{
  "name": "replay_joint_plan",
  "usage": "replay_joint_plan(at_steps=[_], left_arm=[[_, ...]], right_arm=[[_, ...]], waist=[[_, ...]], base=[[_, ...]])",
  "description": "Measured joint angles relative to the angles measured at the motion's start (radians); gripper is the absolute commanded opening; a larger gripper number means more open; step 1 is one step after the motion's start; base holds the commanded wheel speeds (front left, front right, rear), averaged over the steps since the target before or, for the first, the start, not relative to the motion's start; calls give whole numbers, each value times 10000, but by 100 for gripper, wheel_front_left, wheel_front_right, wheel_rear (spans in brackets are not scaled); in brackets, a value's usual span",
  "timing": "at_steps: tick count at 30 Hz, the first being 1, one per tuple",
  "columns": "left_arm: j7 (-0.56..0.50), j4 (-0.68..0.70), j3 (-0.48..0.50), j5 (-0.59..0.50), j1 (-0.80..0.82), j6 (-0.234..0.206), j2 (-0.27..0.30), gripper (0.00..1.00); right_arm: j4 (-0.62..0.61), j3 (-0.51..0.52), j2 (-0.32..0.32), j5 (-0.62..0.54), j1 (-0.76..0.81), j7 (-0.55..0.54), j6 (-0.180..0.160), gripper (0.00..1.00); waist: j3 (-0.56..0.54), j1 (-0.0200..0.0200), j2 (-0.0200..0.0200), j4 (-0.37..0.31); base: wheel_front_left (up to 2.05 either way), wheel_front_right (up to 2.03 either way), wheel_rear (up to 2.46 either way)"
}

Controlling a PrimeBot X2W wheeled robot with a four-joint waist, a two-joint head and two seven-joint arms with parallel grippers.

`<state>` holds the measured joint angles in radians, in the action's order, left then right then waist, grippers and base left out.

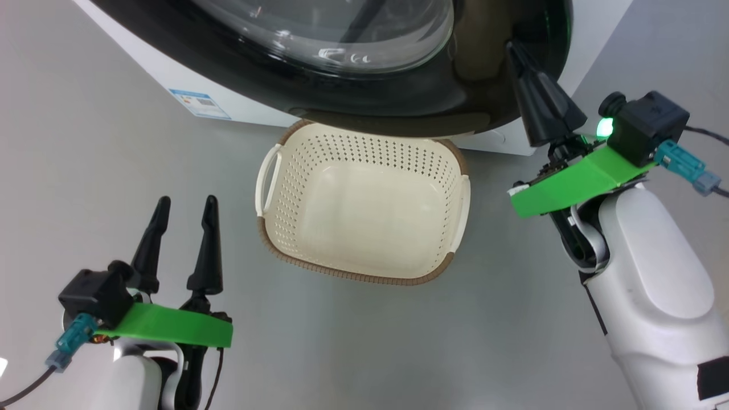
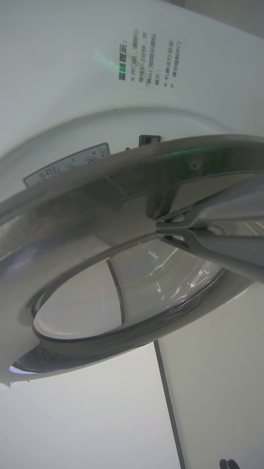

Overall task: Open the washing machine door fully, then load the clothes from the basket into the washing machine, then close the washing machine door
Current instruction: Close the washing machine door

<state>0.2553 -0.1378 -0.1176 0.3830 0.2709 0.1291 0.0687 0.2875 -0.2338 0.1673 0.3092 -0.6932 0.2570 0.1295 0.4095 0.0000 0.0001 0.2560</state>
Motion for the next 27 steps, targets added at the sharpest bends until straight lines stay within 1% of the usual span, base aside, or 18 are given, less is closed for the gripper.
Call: replay_joint_plan(at_steps=[16, 21, 27], left_arm=[[0, 105, -324, 42, 422, 0, -134, 100], [0, 105, -362, 46, 500, 0, -146, 100], [0, 100, -322, 88, 603, 0, -146, 100]], right_arm=[[353, 1229, -176, -291, -1236, 0, 2, 0], [374, 1344, -278, -546, -1300, 4, 13, 0], [349, 1160, -263, -529, -1306, 4, 12, 0]], waist=[[525, 0, -1, 359], [659, 0, 0, 418], [661, 0, 0, 356]], base=[[0, 0, 0], [0, 0, 0], [0, 0, 0]])
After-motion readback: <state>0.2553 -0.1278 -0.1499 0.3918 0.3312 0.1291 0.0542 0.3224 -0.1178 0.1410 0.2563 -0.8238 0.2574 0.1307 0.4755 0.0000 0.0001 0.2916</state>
